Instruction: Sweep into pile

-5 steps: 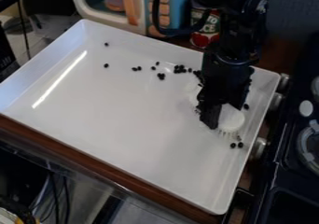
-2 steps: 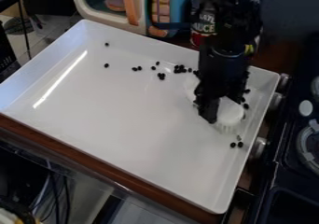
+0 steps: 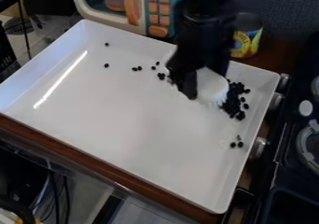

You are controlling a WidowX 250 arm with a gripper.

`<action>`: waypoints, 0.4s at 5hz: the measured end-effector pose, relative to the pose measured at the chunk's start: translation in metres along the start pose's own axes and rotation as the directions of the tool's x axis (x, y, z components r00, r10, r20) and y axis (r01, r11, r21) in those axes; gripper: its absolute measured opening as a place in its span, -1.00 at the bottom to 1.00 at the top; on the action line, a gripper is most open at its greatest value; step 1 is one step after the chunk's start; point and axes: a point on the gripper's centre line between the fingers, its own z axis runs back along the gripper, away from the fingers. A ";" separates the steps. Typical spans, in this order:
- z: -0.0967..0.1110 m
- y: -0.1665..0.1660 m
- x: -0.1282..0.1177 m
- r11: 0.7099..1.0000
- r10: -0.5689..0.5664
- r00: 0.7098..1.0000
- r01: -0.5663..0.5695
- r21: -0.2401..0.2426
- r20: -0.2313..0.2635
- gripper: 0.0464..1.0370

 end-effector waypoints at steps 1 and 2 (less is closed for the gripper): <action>0.012 0.028 0.029 0.996 -0.093 0.988 0.092 0.018 0.125 0.42; 0.005 0.047 0.070 0.941 -0.326 0.927 0.299 0.159 0.187 0.42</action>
